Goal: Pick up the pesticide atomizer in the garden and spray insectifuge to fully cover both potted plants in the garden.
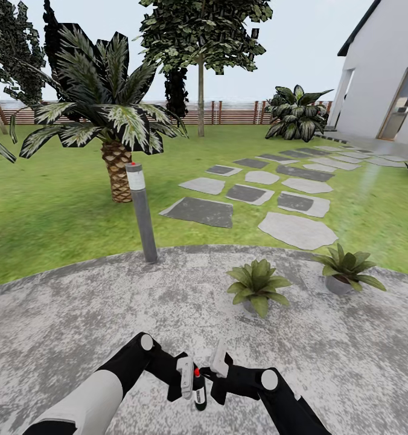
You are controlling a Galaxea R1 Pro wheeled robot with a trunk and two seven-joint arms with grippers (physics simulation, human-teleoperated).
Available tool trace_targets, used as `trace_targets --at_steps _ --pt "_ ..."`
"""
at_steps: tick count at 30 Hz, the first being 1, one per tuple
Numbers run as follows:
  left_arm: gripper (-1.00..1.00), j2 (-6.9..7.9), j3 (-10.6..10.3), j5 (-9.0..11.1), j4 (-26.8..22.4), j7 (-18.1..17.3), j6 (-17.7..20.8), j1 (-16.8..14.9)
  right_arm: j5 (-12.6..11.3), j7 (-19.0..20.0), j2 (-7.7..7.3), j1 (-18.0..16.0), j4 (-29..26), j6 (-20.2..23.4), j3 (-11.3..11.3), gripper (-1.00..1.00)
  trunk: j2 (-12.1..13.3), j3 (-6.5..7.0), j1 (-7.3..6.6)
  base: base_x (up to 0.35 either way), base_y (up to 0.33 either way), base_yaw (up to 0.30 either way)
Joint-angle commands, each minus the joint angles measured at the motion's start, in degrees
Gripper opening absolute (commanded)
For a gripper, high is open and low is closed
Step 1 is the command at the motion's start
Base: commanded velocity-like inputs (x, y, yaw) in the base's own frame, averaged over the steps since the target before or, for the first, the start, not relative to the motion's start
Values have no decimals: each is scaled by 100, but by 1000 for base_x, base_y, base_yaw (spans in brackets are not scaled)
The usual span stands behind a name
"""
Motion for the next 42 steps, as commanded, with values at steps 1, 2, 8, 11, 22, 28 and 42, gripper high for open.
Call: trace_targets --at_steps 1,2,8,11,22,28,42 --pt "-100 0 7 42 -8 -7 -53 2 65 7 2 -2 -4 -40 -6 -100 -2 -5 -1 0 0 0" --pt "-100 2 7 89 -8 -10 -61 4 66 7 1 -2 -4 -40 -6 -100 -2 -5 -1 0 0 0" --pt "-100 4 7 170 -8 -22 -74 7 67 7 1 -2 -4 -40 -6 -100 -2 -5 -1 0 0 0" --pt "-100 305 -67 -23 58 -10 -51 37 68 7 -6 -2 -1 -40 -6 -100 -2 -5 -1 0 0 0" --pt "-100 992 -59 -680 70 53 -22 34 76 7 -6 -2 24 -40 -8 -100 -2 -5 -1 0 0 0" --pt "-100 1474 -11 -762 44 76 -31 39 76 -6 -17 -2 53 -41 -27 100 -2 -5 -1 0 0 0" --pt "-100 1587 1926 444 418 1944 540 29 42 -2859 -570 0 2206 -89 -1611 100 -2 -5 -1 0 0 0"
